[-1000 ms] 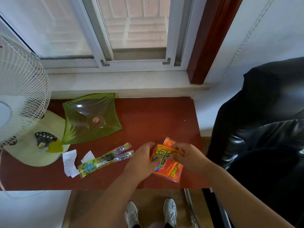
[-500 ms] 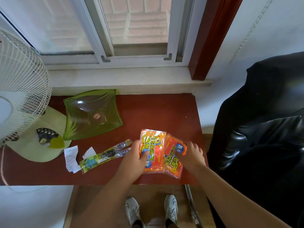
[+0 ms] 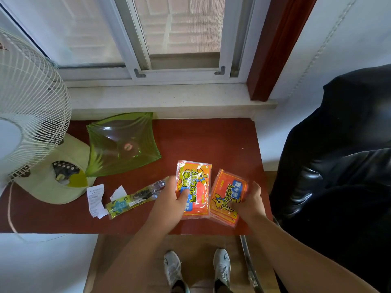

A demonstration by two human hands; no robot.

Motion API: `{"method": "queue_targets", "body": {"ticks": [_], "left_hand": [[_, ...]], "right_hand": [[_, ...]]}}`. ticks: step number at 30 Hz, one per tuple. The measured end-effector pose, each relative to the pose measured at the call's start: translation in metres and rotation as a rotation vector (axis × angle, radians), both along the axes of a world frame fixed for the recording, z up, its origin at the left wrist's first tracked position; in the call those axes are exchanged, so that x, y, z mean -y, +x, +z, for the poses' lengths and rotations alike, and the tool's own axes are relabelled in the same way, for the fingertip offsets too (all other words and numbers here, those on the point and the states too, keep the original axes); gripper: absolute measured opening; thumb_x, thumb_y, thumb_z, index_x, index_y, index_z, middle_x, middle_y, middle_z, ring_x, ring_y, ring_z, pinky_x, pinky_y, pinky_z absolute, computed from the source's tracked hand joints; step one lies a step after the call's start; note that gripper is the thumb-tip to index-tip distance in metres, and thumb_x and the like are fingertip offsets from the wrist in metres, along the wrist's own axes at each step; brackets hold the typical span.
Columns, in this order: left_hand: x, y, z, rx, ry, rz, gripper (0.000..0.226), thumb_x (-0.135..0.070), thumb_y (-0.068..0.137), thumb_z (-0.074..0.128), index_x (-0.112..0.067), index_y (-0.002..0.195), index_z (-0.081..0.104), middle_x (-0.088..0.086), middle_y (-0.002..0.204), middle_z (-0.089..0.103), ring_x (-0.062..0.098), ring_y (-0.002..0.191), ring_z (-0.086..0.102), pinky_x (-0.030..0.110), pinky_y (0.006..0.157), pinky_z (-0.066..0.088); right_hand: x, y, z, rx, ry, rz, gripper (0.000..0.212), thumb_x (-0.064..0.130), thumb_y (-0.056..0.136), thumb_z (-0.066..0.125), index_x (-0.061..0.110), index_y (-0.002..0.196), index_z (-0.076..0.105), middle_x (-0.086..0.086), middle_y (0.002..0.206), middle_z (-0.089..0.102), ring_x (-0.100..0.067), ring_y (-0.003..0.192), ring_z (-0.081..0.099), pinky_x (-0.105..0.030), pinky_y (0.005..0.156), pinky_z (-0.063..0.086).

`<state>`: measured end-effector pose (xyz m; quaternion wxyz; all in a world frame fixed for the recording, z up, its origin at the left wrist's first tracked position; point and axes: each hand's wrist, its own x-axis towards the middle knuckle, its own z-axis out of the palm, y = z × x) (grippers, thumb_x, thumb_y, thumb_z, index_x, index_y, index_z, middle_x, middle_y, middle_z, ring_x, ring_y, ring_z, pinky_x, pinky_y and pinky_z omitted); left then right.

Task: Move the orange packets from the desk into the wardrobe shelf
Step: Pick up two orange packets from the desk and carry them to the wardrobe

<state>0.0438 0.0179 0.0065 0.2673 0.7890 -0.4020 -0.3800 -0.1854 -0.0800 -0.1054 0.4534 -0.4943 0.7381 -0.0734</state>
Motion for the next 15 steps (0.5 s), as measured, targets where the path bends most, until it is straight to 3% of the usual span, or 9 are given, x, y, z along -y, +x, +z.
{"method": "queue_targets", "body": {"ticks": [3, 6, 9, 13, 15], "left_hand": [[0.001, -0.001, 0.004, 0.001, -0.006, 0.001, 0.01, -0.032, 0.102, 0.055, -0.029, 0.11, 0.049, -0.015, 0.105, 0.069, 0.001, 0.089, 0.07, 0.038, 0.079, 0.061], [0.0, -0.001, 0.009, -0.005, -0.008, 0.002, 0.009, -0.032, 0.103, 0.055, -0.031, 0.11, 0.048, -0.015, 0.105, 0.069, -0.001, 0.087, 0.071, 0.032, 0.075, 0.06], [0.002, -0.002, 0.018, 0.003, -0.009, 0.004, 0.007, -0.033, 0.103, 0.054, -0.031, 0.105, 0.048, -0.018, 0.102, 0.068, -0.001, 0.087, 0.071, 0.029, 0.07, 0.059], [0.003, -0.006, 0.038, 0.014, -0.013, -0.007, 0.008, -0.031, 0.103, 0.054, -0.033, 0.109, 0.048, -0.018, 0.105, 0.066, -0.001, 0.093, 0.068, 0.025, 0.073, 0.055], [0.003, -0.008, 0.05, 0.024, -0.018, -0.005, 0.01, -0.031, 0.103, 0.055, -0.031, 0.111, 0.048, -0.018, 0.103, 0.067, -0.003, 0.086, 0.068, 0.019, 0.067, 0.053]], "right_hand": [[0.001, -0.006, 0.0, -0.017, 0.03, -0.079, 0.081, 0.016, 0.063, 0.098, 0.013, 0.125, 0.047, -0.005, 0.106, 0.071, -0.029, 0.094, 0.073, -0.039, 0.076, 0.059], [0.003, -0.014, 0.007, -0.079, 0.009, -0.027, 0.04, 0.023, 0.068, 0.095, 0.016, 0.099, 0.07, -0.002, 0.091, 0.076, -0.02, 0.076, 0.071, -0.028, 0.061, 0.052], [0.002, -0.021, 0.021, -0.076, -0.026, -0.069, 0.02, 0.02, 0.079, 0.085, 0.019, 0.079, 0.065, -0.004, 0.083, 0.072, -0.023, 0.072, 0.066, -0.028, 0.06, 0.046], [0.003, -0.026, 0.046, -0.047, -0.045, -0.015, 0.003, 0.014, 0.086, 0.068, 0.012, 0.084, 0.069, -0.003, 0.076, 0.067, -0.028, 0.076, 0.064, -0.031, 0.064, 0.044], [0.006, -0.03, 0.054, -0.004, -0.049, -0.004, 0.013, 0.013, 0.082, 0.063, 0.008, 0.092, 0.069, -0.002, 0.075, 0.068, -0.025, 0.072, 0.063, -0.03, 0.059, 0.044]]}}
